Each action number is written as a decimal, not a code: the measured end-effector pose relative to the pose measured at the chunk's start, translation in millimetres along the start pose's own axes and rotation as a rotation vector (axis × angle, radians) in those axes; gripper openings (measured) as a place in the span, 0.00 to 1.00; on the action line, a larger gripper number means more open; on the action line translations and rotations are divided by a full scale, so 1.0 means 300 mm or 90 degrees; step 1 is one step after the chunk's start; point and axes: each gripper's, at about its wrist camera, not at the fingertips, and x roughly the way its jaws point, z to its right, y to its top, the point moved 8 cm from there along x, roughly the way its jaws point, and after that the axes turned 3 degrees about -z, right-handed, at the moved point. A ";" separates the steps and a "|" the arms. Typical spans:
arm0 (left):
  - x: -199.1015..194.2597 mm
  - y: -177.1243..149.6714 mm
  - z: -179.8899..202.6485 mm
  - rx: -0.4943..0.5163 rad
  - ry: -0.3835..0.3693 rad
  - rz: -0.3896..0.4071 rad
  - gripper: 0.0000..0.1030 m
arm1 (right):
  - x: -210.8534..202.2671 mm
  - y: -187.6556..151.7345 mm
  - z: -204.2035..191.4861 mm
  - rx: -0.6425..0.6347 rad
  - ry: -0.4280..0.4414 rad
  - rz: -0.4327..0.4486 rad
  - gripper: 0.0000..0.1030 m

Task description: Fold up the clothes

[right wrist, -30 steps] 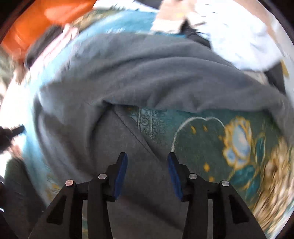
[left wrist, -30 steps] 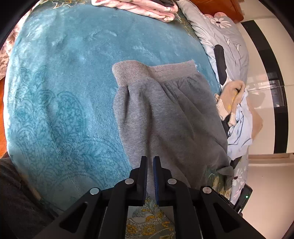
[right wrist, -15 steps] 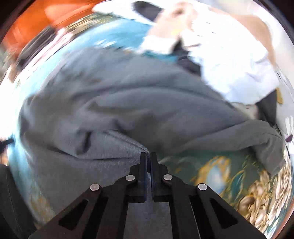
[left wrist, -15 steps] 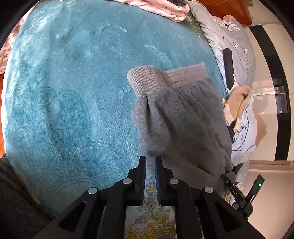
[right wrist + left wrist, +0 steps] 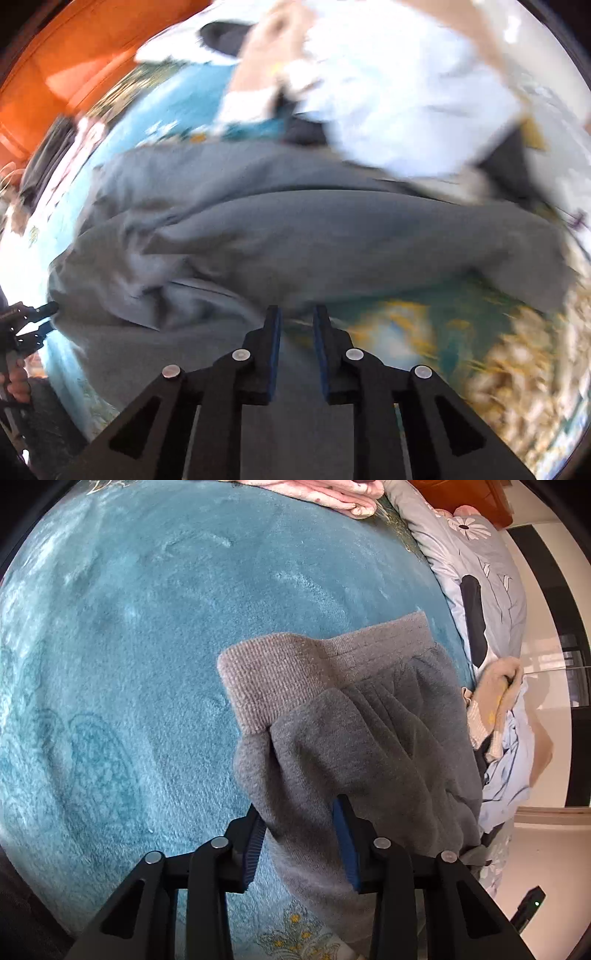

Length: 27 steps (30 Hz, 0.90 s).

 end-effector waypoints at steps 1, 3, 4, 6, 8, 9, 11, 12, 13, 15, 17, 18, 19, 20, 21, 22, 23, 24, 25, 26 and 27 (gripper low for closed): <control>0.006 0.006 0.001 0.005 0.010 0.003 0.17 | -0.018 -0.031 0.072 0.026 -0.015 -0.005 0.22; 0.008 0.021 0.000 0.015 0.028 0.015 0.05 | -0.032 -0.088 0.183 0.066 -0.038 -0.033 0.24; 0.002 0.032 -0.001 0.017 0.031 0.024 0.04 | -0.036 -0.121 0.227 0.076 -0.047 -0.049 0.24; -0.011 0.056 -0.003 0.020 0.040 0.040 0.04 | -0.043 -0.191 0.284 0.077 -0.054 -0.080 0.24; -0.010 0.071 -0.006 0.016 0.040 0.042 0.04 | -0.045 -0.245 0.285 0.062 -0.048 -0.104 0.30; -0.006 0.072 -0.006 0.014 0.039 0.039 0.04 | -0.042 -0.266 0.274 0.051 -0.043 -0.114 0.34; -0.002 0.073 -0.007 0.011 0.036 0.034 0.04 | -0.021 -0.294 0.223 0.025 -0.020 -0.136 0.37; -0.003 0.072 -0.007 0.012 0.034 0.033 0.04 | -0.004 -0.306 0.196 0.008 -0.017 -0.146 0.38; -0.005 0.070 -0.008 0.012 0.032 0.031 0.04 | 0.013 -0.319 0.176 -0.008 -0.023 -0.157 0.38; -0.007 0.067 -0.015 0.006 0.022 0.027 0.04 | 0.047 -0.343 0.163 -0.025 -0.054 -0.176 0.38; -0.008 0.066 -0.020 0.000 0.014 0.025 0.04 | 0.065 -0.355 0.165 -0.021 -0.073 -0.181 0.38; -0.007 0.065 -0.020 -0.002 0.012 0.025 0.04 | 0.066 -0.355 0.163 -0.015 -0.070 -0.181 0.26; -0.007 0.064 -0.019 -0.001 0.011 0.025 0.04 | 0.065 -0.355 0.157 -0.019 -0.071 -0.181 0.14; -0.008 0.064 -0.017 0.000 0.010 0.025 0.04 | 0.062 -0.353 0.146 -0.034 -0.080 -0.185 0.04; -0.008 0.063 -0.015 0.002 0.009 0.025 0.04 | 0.058 -0.350 0.137 -0.050 -0.090 -0.186 0.04; -0.009 0.063 -0.012 0.003 0.008 0.024 0.04 | 0.051 -0.342 0.132 -0.065 -0.101 -0.183 0.04; -0.010 0.064 -0.010 0.005 0.006 0.024 0.04 | 0.043 -0.324 0.142 -0.070 -0.113 -0.175 0.03; -0.009 0.063 -0.008 0.005 0.004 0.023 0.04 | 0.035 -0.302 0.159 -0.065 -0.126 -0.165 0.03; -0.006 0.062 -0.005 0.005 0.003 0.020 0.04 | 0.030 -0.278 0.183 -0.049 -0.134 -0.155 0.03; -0.004 0.060 -0.004 0.006 0.004 0.019 0.04 | 0.031 -0.261 0.196 -0.035 -0.138 -0.150 0.03; -0.003 0.059 -0.002 0.007 0.005 0.018 0.04 | 0.035 -0.249 0.198 -0.029 -0.140 -0.147 0.03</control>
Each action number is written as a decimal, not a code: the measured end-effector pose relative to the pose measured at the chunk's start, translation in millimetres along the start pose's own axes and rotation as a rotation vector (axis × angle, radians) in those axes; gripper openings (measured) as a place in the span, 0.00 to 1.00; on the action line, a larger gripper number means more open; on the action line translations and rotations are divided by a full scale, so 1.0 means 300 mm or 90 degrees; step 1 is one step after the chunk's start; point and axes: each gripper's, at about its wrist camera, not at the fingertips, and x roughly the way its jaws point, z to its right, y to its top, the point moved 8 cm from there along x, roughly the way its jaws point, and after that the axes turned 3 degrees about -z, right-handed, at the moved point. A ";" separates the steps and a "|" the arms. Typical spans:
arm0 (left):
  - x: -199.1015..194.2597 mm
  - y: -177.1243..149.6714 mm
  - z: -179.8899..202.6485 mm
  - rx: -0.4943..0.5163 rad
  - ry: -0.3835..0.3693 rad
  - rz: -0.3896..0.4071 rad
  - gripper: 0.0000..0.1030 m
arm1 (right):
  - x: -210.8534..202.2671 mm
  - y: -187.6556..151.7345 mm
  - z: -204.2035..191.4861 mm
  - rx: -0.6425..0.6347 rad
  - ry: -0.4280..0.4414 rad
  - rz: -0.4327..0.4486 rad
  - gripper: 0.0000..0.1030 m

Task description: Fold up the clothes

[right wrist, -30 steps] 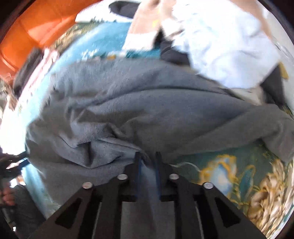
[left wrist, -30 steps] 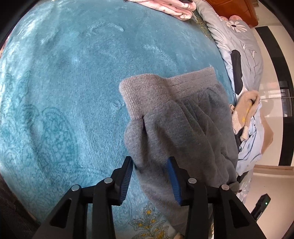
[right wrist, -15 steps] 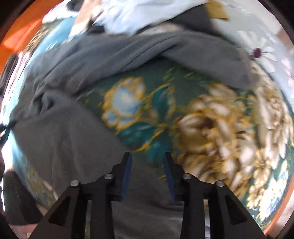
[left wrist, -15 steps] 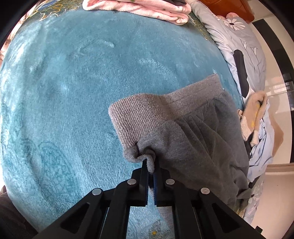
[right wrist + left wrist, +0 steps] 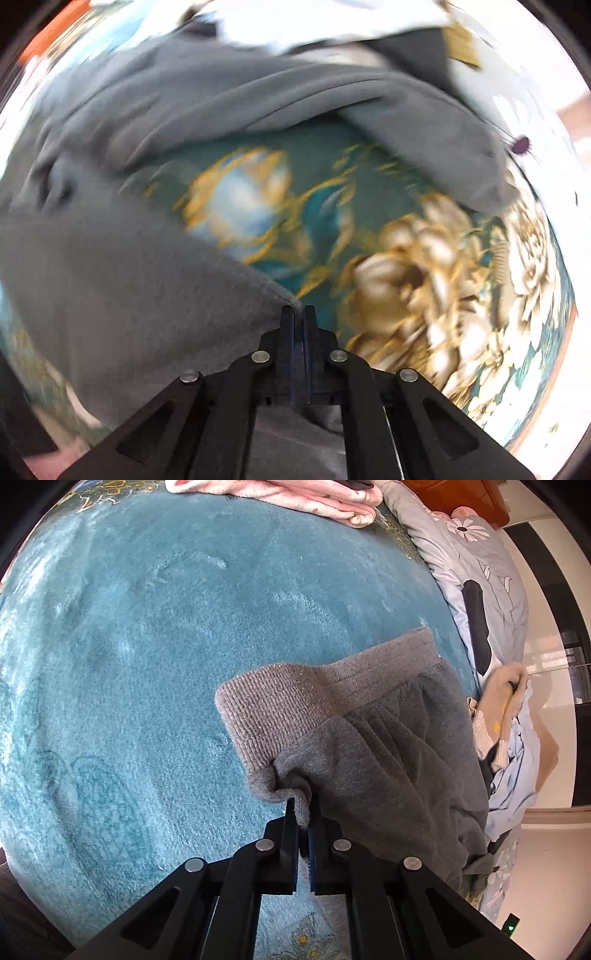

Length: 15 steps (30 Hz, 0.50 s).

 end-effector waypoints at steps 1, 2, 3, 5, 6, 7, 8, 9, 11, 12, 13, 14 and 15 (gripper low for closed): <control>0.000 -0.001 0.000 -0.001 -0.002 -0.001 0.04 | 0.001 0.012 0.002 0.007 -0.001 0.002 0.03; 0.000 -0.001 0.000 -0.003 -0.006 -0.004 0.04 | 0.006 0.016 -0.005 0.006 -0.004 -0.001 0.04; -0.001 -0.002 0.000 -0.005 -0.009 -0.006 0.04 | 0.013 0.013 -0.020 0.000 -0.007 -0.008 0.04; -0.003 -0.003 0.003 0.001 -0.014 -0.011 0.04 | 0.014 0.003 -0.028 0.011 -0.005 -0.010 0.06; -0.005 -0.006 0.006 0.008 -0.014 -0.015 0.04 | 0.006 -0.003 -0.022 0.025 0.005 -0.008 0.15; -0.008 -0.011 0.010 0.017 -0.011 -0.020 0.04 | -0.011 -0.013 -0.004 0.048 0.017 -0.001 0.23; -0.010 -0.016 0.014 0.025 -0.009 -0.024 0.05 | -0.035 -0.026 0.020 0.075 0.028 0.008 0.38; -0.014 -0.020 0.018 0.037 -0.005 -0.029 0.08 | -0.062 -0.049 0.057 0.110 0.038 0.022 0.43; -0.032 -0.039 0.014 0.060 -0.002 -0.031 0.20 | -0.119 -0.128 0.164 0.199 0.052 0.048 0.47; -0.039 -0.041 0.022 0.065 -0.008 -0.030 0.34 | -0.129 -0.201 0.234 0.258 0.053 0.047 0.51; -0.046 -0.042 0.027 0.066 -0.014 -0.029 0.41 | -0.131 -0.281 0.303 0.318 0.052 0.041 0.53; -0.052 -0.041 0.031 0.066 -0.019 -0.027 0.48 | -0.124 -0.366 0.361 0.376 0.054 0.026 0.53; -0.056 -0.036 0.033 0.067 -0.024 -0.022 0.49 | -0.110 -0.471 0.419 0.442 0.064 0.001 0.53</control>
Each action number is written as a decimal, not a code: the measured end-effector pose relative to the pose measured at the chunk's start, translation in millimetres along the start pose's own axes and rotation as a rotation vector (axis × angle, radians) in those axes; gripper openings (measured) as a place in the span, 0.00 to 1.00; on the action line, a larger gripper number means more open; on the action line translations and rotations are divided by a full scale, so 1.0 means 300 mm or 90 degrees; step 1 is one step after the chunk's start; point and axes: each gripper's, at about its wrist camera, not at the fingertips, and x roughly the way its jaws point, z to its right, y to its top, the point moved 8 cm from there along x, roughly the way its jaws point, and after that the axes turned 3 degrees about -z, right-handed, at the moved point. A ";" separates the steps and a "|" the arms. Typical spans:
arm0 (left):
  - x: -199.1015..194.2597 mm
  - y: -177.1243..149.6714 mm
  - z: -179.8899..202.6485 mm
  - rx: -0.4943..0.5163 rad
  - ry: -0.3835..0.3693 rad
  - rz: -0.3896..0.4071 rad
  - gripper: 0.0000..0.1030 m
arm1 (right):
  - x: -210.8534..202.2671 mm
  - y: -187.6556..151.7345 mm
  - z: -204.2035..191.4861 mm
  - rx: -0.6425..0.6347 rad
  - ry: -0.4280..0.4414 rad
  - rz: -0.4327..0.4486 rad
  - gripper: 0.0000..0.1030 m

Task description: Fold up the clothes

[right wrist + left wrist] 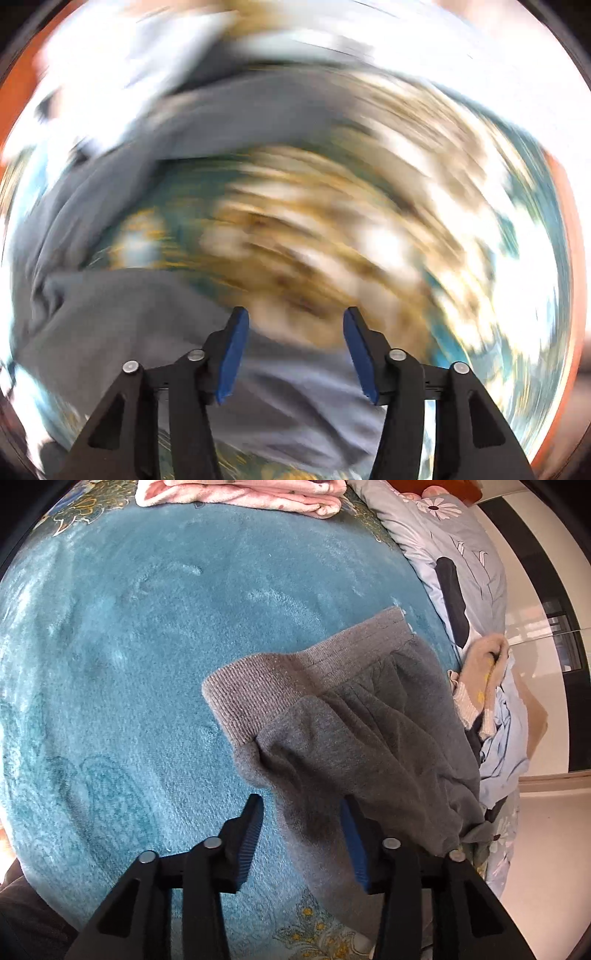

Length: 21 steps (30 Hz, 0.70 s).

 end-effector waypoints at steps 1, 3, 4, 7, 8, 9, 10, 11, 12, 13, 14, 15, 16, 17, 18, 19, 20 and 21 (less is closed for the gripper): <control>-0.005 0.007 -0.001 0.001 0.001 0.007 0.50 | 0.003 -0.047 0.122 0.075 0.004 -0.026 0.53; -0.041 0.002 -0.040 -0.004 0.011 0.025 0.50 | 0.017 -0.165 0.267 0.200 0.024 -0.046 0.53; -0.042 0.006 -0.043 -0.009 0.012 0.029 0.50 | 0.023 -0.227 0.328 0.267 0.043 -0.052 0.53; -0.046 0.010 -0.072 -0.023 0.015 0.029 0.51 | 0.071 -0.354 0.385 0.372 0.103 -0.082 0.53; -0.044 0.015 -0.082 -0.026 0.016 0.030 0.51 | 0.090 -0.381 0.379 0.384 0.115 -0.091 0.53; -0.039 0.025 -0.088 -0.031 0.014 0.032 0.53 | 0.108 -0.399 0.367 0.389 0.123 -0.099 0.53; -0.034 0.034 -0.091 -0.035 0.009 0.033 0.54 | 0.124 -0.412 0.353 0.393 0.127 -0.102 0.53; -0.026 0.043 -0.092 -0.038 0.006 0.032 0.55 | 0.132 -0.418 0.346 0.399 0.125 -0.098 0.53; -0.015 0.052 -0.092 -0.037 0.004 0.028 0.56 | 0.134 -0.418 0.343 0.407 0.122 -0.091 0.54; -0.005 0.061 -0.091 -0.036 0.002 0.024 0.56 | 0.135 -0.418 0.340 0.418 0.118 -0.086 0.54; 0.006 0.070 -0.090 -0.035 0.000 0.020 0.56 | 0.135 -0.419 0.337 0.425 0.111 -0.085 0.51; 0.014 0.071 -0.091 -0.032 0.000 0.016 0.56 | 0.132 -0.418 0.331 0.427 0.108 -0.084 0.41; 0.021 0.069 -0.090 -0.026 0.000 0.013 0.56 | 0.124 -0.412 0.318 0.425 0.111 -0.079 0.35; 0.033 0.072 -0.083 -0.021 -0.001 0.010 0.56 | 0.114 -0.404 0.304 0.420 0.110 -0.074 0.20; 0.041 0.074 -0.082 -0.017 -0.002 0.008 0.56 | 0.106 -0.397 0.290 0.415 0.105 -0.071 0.15; 0.044 0.075 -0.083 -0.014 -0.003 0.006 0.55 | 0.096 -0.390 0.277 0.406 0.095 -0.068 0.11; 0.044 0.081 -0.082 -0.015 -0.005 0.006 0.54 | 0.084 -0.384 0.265 0.398 0.081 -0.065 0.09; 0.043 0.089 -0.082 -0.016 -0.008 0.006 0.42 | 0.068 -0.378 0.257 0.393 0.068 -0.060 0.09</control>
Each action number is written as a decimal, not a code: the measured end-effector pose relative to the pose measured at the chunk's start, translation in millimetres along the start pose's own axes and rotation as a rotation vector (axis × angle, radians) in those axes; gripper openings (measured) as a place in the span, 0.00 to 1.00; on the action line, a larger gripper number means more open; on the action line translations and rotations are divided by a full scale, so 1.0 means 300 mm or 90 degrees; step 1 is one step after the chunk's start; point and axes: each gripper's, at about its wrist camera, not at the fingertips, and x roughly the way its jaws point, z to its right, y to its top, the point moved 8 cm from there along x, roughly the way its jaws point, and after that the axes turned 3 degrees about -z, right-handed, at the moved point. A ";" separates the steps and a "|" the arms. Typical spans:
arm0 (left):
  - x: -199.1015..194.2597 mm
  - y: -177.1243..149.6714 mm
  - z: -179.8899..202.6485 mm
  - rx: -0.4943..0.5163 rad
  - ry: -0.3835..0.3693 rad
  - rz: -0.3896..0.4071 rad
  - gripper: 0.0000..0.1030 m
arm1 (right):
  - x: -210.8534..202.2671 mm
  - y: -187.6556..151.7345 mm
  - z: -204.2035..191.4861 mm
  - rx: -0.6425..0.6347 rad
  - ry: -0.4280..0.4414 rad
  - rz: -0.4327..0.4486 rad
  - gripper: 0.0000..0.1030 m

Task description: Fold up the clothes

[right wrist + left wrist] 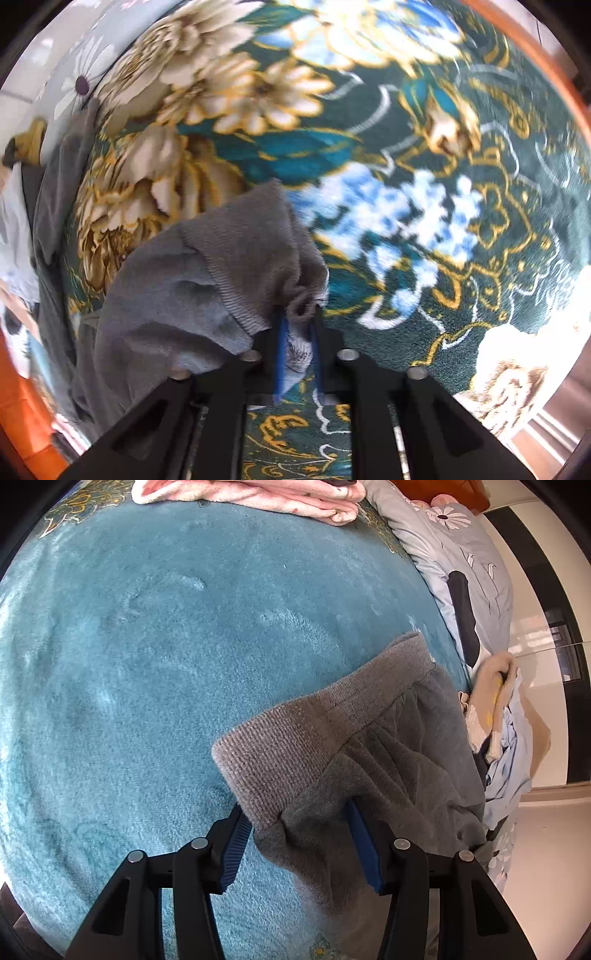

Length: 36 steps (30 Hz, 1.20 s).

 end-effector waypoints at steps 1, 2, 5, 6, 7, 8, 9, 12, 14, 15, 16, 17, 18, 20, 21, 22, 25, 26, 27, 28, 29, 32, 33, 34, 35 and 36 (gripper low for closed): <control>-0.002 0.008 0.000 -0.001 0.001 0.000 0.30 | -0.018 0.000 -0.011 -0.005 -0.010 0.010 0.08; -0.004 0.020 0.007 0.002 0.006 0.000 0.17 | -0.040 0.004 -0.021 -0.011 -0.020 0.019 0.08; -0.037 0.063 0.059 0.019 0.005 0.007 0.12 | -0.139 0.037 -0.046 -0.035 -0.047 0.056 0.08; -0.060 0.075 0.080 0.027 0.000 0.011 0.11 | -0.181 0.052 -0.055 -0.040 -0.048 0.071 0.08; -0.091 0.086 0.105 0.032 -0.013 0.014 0.11 | -0.229 0.063 -0.066 -0.044 -0.043 0.087 0.08; -0.134 0.095 0.133 0.035 -0.035 0.016 0.11 | -0.282 0.070 -0.080 -0.051 -0.037 0.103 0.07; -0.181 0.102 0.157 0.042 -0.053 0.022 0.11 | -0.358 0.148 -0.029 -0.063 -0.031 0.117 0.07; -0.282 0.107 0.171 0.088 -0.044 0.058 0.11 | -0.404 0.218 -0.004 -0.104 -0.016 0.147 0.07; -0.252 0.103 0.123 0.096 -0.015 0.049 0.11 | -0.351 0.242 0.001 -0.109 -0.025 0.155 0.07; -0.210 0.098 0.082 0.084 -0.001 0.031 0.11 | -0.306 0.236 0.022 -0.101 -0.033 0.148 0.07; -0.160 0.092 0.039 0.067 0.012 0.008 0.11 | -0.250 0.224 0.053 -0.087 -0.042 0.134 0.07; -0.124 0.084 0.000 0.051 0.020 -0.008 0.11 | -0.194 0.213 0.084 -0.072 -0.050 0.119 0.07; -0.105 0.073 -0.031 0.035 0.023 -0.017 0.11 | -0.140 0.195 0.116 -0.060 -0.058 0.102 0.07; -0.067 0.050 -0.095 0.004 0.029 -0.035 0.11 | -0.046 0.154 0.175 -0.044 -0.075 0.066 0.07; -0.059 0.044 -0.110 -0.005 0.030 -0.039 0.11 | -0.011 0.136 0.194 -0.045 -0.084 0.050 0.07; -0.066 0.046 -0.105 -0.004 0.028 -0.038 0.11 | 0.010 0.127 0.210 -0.046 -0.087 0.038 0.08; -0.085 0.050 -0.089 -0.001 0.023 -0.034 0.11 | 0.024 0.135 0.244 -0.043 -0.077 0.019 0.08; -0.092 0.051 -0.084 0.000 0.021 -0.033 0.14 | 0.018 0.147 0.254 -0.041 -0.080 0.017 0.08; -0.100 0.052 -0.077 0.002 0.016 -0.031 0.14 | 0.007 0.162 0.268 -0.037 -0.085 0.020 0.09; -0.112 0.051 -0.068 0.004 0.008 -0.028 0.15 | -0.008 0.179 0.282 -0.031 -0.087 0.027 0.11; -0.126 0.048 -0.063 0.005 0.003 -0.025 0.17 | -0.026 0.197 0.299 -0.020 -0.089 0.038 0.11; -0.168 0.038 -0.068 -0.008 0.005 -0.008 0.38 | -0.082 0.262 0.336 0.027 -0.092 0.085 0.11; -0.187 0.035 -0.072 -0.016 0.004 0.002 0.45 | -0.095 0.282 0.322 0.037 -0.083 0.101 0.11; -0.208 0.032 -0.076 -0.023 0.002 0.012 0.48 | -0.103 0.300 0.295 0.042 -0.070 0.115 0.11; -0.229 0.029 -0.076 -0.026 0.002 0.021 0.50 | -0.107 0.316 0.251 0.040 -0.048 0.127 0.11; -0.247 0.026 -0.072 -0.025 0.007 0.029 0.50 | -0.103 0.330 0.175 0.026 -0.019 0.131 0.12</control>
